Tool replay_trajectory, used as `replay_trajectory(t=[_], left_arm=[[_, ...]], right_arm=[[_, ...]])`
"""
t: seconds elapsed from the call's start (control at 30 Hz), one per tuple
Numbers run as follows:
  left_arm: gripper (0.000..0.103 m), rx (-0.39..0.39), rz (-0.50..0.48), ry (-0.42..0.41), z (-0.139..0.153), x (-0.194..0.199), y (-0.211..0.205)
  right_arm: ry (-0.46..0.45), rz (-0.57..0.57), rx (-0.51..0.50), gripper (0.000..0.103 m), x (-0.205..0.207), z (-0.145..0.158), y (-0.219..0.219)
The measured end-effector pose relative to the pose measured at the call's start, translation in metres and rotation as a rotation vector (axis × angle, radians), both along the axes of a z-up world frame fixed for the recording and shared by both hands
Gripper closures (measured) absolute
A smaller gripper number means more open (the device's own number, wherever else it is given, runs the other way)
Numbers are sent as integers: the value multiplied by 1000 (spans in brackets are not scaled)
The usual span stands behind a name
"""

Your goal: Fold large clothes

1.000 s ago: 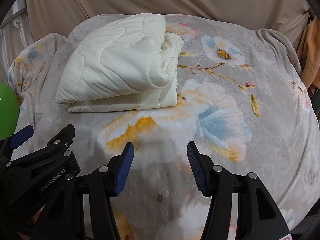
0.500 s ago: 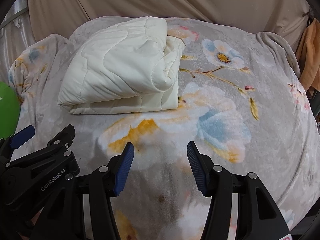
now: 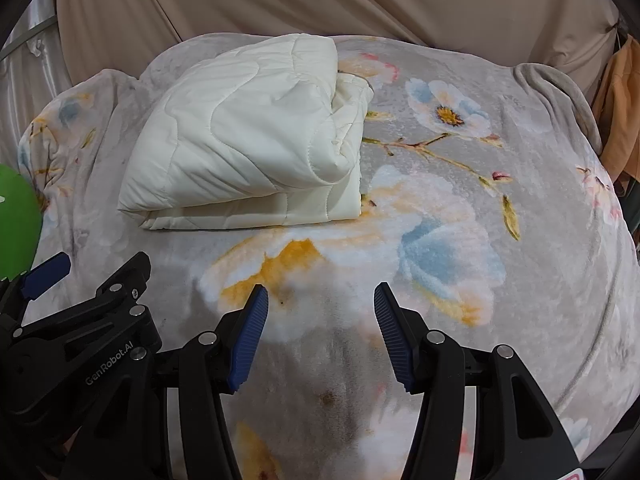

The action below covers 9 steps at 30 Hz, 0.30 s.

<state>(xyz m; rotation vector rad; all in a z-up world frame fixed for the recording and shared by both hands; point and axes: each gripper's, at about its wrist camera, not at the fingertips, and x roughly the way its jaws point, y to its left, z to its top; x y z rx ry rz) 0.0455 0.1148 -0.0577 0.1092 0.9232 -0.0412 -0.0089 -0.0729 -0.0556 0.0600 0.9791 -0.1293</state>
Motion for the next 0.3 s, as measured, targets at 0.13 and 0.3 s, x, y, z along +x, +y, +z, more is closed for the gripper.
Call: replay_trajectory(t=[0.13, 0.3], left_arm=[[18, -7, 4, 14, -1, 1, 1], [18, -5, 3, 13, 0, 1, 2]], right_arm=[[1, 2, 0, 49, 0, -1, -1], [1, 3, 1, 49, 0, -1, -1]])
